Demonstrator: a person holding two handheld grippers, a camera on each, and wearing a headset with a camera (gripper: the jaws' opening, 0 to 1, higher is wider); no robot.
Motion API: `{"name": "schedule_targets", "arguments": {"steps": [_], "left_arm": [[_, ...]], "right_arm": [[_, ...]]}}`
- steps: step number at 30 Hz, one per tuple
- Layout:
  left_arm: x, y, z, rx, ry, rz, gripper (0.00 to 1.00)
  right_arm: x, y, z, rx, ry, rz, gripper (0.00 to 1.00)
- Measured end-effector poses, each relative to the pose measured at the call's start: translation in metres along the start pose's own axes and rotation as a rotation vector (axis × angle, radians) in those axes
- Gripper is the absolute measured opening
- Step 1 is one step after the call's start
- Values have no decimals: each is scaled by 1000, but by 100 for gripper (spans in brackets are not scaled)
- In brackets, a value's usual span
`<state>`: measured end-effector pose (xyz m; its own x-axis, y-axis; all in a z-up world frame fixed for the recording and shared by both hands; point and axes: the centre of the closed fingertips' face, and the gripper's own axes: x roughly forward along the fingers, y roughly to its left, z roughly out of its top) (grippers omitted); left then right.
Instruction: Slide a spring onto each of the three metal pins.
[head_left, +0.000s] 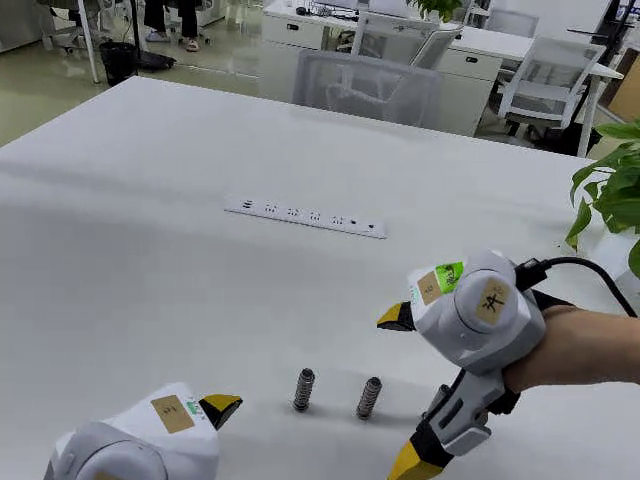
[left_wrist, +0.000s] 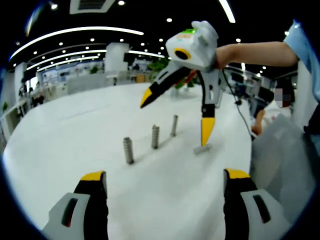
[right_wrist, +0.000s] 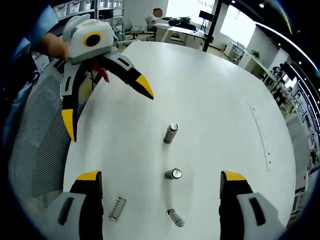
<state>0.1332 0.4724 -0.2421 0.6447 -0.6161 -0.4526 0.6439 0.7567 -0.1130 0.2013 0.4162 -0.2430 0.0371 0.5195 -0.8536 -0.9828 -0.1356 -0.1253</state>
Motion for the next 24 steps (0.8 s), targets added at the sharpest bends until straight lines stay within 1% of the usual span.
{"name": "schedule_targets", "arguments": {"steps": [3,4,7,10,11,13,16,18,19,22,24], "left_arm": [[-1,-1,2,3,-3,-3,98],[-1,-1,3,7,-3,-4,98],[-2,-2,3,9,-4,-7,98],[-2,-3,5,-7,-10,-11,98],[-2,-3,6,-14,-14,-12,98],[-2,-3,7,-19,-16,-15,98],[-3,-4,7,-17,-14,-17,97],[-3,-4,8,-12,-13,-19,97],[-3,-5,9,-11,-12,-21,97],[-2,-6,10,-8,-12,-27,97],[-2,-8,10,-6,-10,-31,97]], "right_arm": [[-7,4,-2,32,-33,-19,99],[-11,6,-2,46,-52,-29,99],[-20,11,-7,74,-83,-59,99],[-30,16,-13,111,-98,-87,99],[-34,17,-16,121,-110,-107,99],[-40,20,-20,165,-129,-125,99],[-50,27,-30,213,-156,-159,99],[-53,33,-37,243,-164,-163,99],[-55,37,-41,270,-176,-168,99],[-60,45,-54,311,-178,-200,99],[-65,50,-58,350,-203,-223,99]]}}
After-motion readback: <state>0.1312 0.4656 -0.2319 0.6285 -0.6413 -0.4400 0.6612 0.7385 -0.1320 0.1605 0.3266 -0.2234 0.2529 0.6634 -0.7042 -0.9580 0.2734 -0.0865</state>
